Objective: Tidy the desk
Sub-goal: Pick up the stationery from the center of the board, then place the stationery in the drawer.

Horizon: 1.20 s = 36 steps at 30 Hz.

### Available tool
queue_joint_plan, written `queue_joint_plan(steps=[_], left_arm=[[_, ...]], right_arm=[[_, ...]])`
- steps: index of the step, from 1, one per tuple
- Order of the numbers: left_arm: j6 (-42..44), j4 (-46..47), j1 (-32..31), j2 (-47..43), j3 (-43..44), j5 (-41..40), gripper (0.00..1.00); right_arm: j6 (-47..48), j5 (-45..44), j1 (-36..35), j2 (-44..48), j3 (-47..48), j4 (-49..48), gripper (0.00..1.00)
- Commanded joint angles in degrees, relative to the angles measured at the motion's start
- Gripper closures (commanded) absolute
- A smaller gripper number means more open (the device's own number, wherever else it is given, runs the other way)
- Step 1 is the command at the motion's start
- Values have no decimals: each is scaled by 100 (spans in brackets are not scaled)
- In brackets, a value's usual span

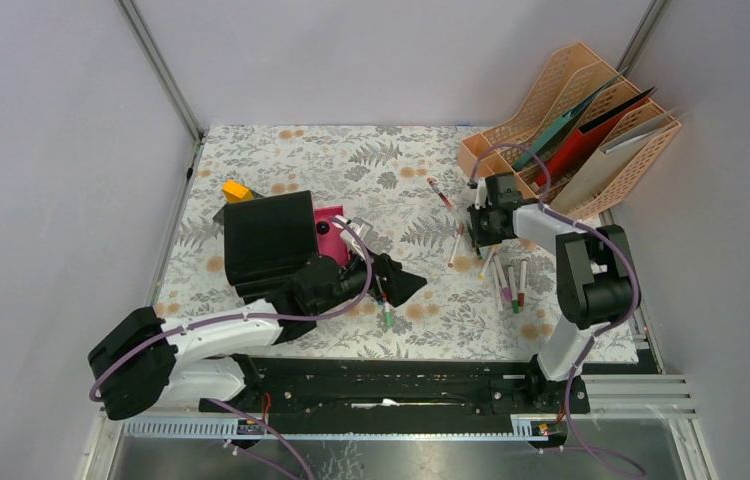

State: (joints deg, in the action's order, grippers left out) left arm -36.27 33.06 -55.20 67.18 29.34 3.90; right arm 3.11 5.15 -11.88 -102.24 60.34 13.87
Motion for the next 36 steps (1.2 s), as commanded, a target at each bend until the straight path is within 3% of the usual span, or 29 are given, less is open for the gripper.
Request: queue_joint_plan(steps=[1, 12, 19, 23, 30, 36], left_arm=[[-265, 847, -24, 227, -17, 280, 1], [-721, 1800, 47, 1000, 332, 271, 1], [-1569, 2676, 614, 1636, 540, 581, 2], [-1571, 2595, 712, 1805, 793, 562, 1], [-1701, 2990, 712, 2130, 985, 427, 3], [-1831, 3315, 713, 2449, 1162, 185, 10]], right_arm=[[-244, 875, 171, 738, -114, -173, 95], [-611, 2502, 360, 1679, -268, -227, 97], [-1178, 3945, 353, 2216, -273, -353, 99], [-1466, 4646, 358, 2523, -294, -367, 100], [-2121, 5100, 355, 3123, -1068, -1583, 100], [-2226, 5453, 353, 3080, -1091, -1729, 100]])
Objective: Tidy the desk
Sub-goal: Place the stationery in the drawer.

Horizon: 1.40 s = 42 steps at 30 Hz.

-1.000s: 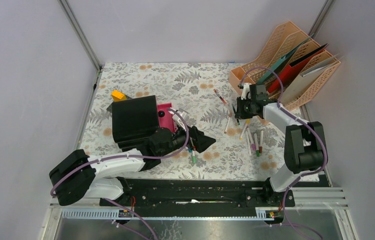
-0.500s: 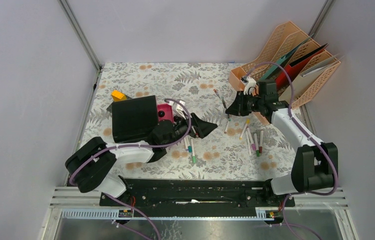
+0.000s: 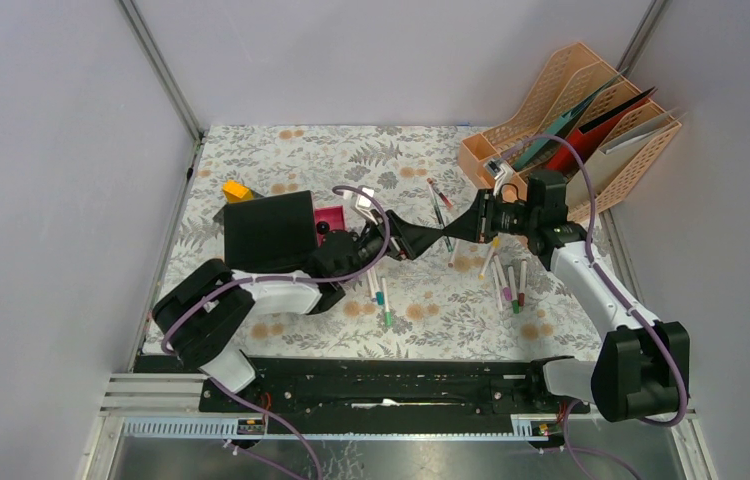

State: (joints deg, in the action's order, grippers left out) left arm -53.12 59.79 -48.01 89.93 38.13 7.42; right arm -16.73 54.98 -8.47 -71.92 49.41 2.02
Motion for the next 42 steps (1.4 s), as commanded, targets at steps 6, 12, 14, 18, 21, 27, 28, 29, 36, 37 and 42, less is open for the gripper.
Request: queue_joint_plan(steps=[6, 12, 14, 18, 21, 27, 28, 29, 36, 37, 42], left_arm=[[-198, 666, 2, 428, 547, -350, 20], [-189, 614, 2, 542, 733, -339, 29], [-196, 592, 2, 554, 738, -332, 34], [-195, 548, 2, 577, 755, -352, 41], [-173, 502, 10, 611, 821, -285, 49], [-198, 426, 21, 683, 949, -125, 72], [-197, 420, 20, 684, 951, -105, 76], [-191, 420, 20, 674, 944, -94, 80], [-83, 471, 20, 556, 845, -6, 100], [-61, 460, 25, 515, 826, 4, 100], [114, 333, 41, 229, 624, 6, 100]], right_arm=[[-315, 593, 15, 82, -83, -665, 100], [-304, 584, 12, 33, -114, -677, 100], [-307, 582, 10, 8, -114, -677, 100], [-317, 608, 0, -16, -115, -677, 100], [-313, 619, -4, -15, -119, -677, 100], [-296, 609, -12, -11, -124, -677, 100], [-284, 610, -18, -7, -120, -677, 100], [-279, 603, -23, -6, -117, -677, 100], [0, 701, -23, 16, -157, -662, 59], [67, 722, -20, 38, -166, -645, 51], [824, 944, -23, 180, -104, -253, 25]])
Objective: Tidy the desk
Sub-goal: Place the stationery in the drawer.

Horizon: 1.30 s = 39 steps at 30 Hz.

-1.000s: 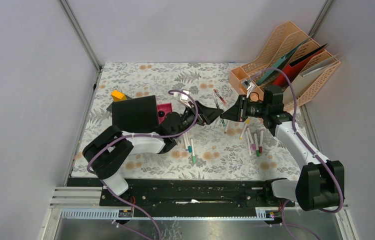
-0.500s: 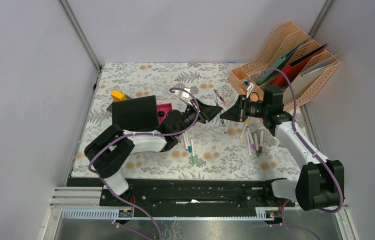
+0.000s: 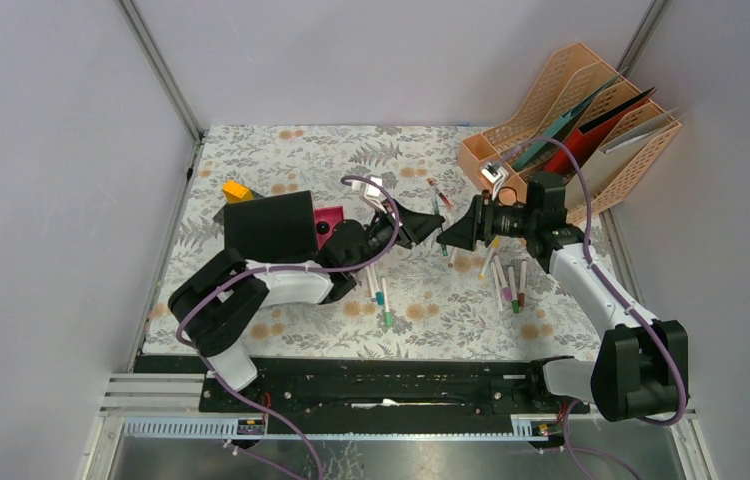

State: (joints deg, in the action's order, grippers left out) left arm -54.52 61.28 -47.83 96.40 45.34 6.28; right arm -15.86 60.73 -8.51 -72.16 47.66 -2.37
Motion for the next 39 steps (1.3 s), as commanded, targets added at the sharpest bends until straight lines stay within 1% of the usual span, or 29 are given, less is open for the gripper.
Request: queue_joint_plan(steps=[1, 3, 4, 5, 7, 11, 15, 18, 22, 25, 28, 33, 39], left_arm=[[323, 101, 32, -501, -154, 119, 100], [586, -120, 55, -731, -278, 67, 100], [782, -299, 58, -867, -338, 13, 100], [1008, -542, 55, -1042, -400, -110, 100], [1418, -1053, 63, -1392, -518, -376, 100], [2216, -2097, 64, -2147, -725, -894, 100], [2835, -3410, 75, -2751, -568, -1619, 100], [3147, -4363, 88, -3026, -321, -2183, 100], [3305, -5454, 107, -2952, 164, -3035, 100], [3080, -6331, 108, -2670, 615, -3783, 100], [2819, -7070, 110, -2357, 1035, -4318, 100], [2655, -7607, 108, -2021, 1293, -4637, 100], [2676, -8282, 86, -1558, 1655, -5319, 100]], right_arm=[[1040, 444, -19, 241, 108, 493, 19], [1924, 550, -15, 311, 251, 1103, 11], [2274, 566, -18, 327, 339, 1396, 2], [2565, 590, -19, 344, 415, 1662, 1], [2983, 572, -14, 377, 531, 2032, 0], [3378, 350, -10, 446, 655, 2392, 0], [3533, 120, -10, 432, 708, 2541, 0], [3567, 59, -8, 431, 718, 2571, 0], [3578, -14, -10, 444, 723, 2575, 0], [3589, -56, -5, 453, 723, 2578, 0], [3590, -78, -4, 435, 719, 2576, 0], [3590, -86, -7, 413, 723, 2576, 0], [3590, -88, -9, 383, 719, 2576, 0]])
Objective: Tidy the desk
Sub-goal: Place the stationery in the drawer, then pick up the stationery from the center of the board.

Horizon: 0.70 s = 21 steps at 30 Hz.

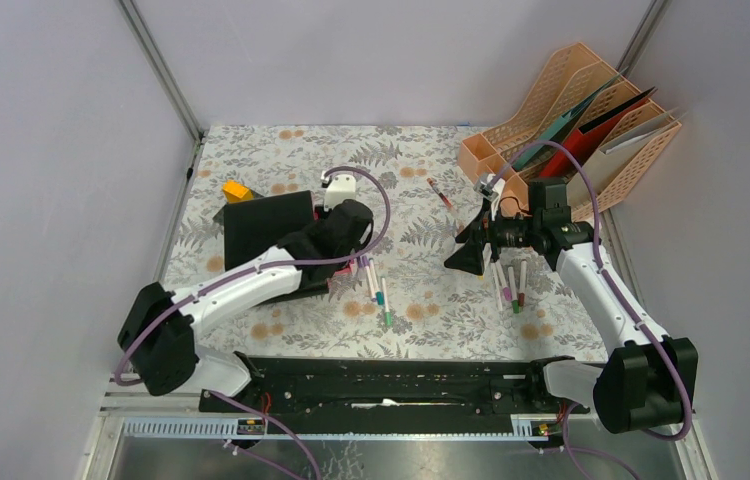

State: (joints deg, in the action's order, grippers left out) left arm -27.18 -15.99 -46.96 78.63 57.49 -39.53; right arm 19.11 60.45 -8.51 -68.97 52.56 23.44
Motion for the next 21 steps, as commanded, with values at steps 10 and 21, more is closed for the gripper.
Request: queue_joint_plan(steps=[10, 21], left_arm=[[46, -803, -24, 557, 634, -962, 75], [166, -982, -267, 280, 858, -514, 56]], right_arm=[[101, -59, -9, 25, 223, 3, 0], [142, -123, -10, 7, 208, 5, 0]])
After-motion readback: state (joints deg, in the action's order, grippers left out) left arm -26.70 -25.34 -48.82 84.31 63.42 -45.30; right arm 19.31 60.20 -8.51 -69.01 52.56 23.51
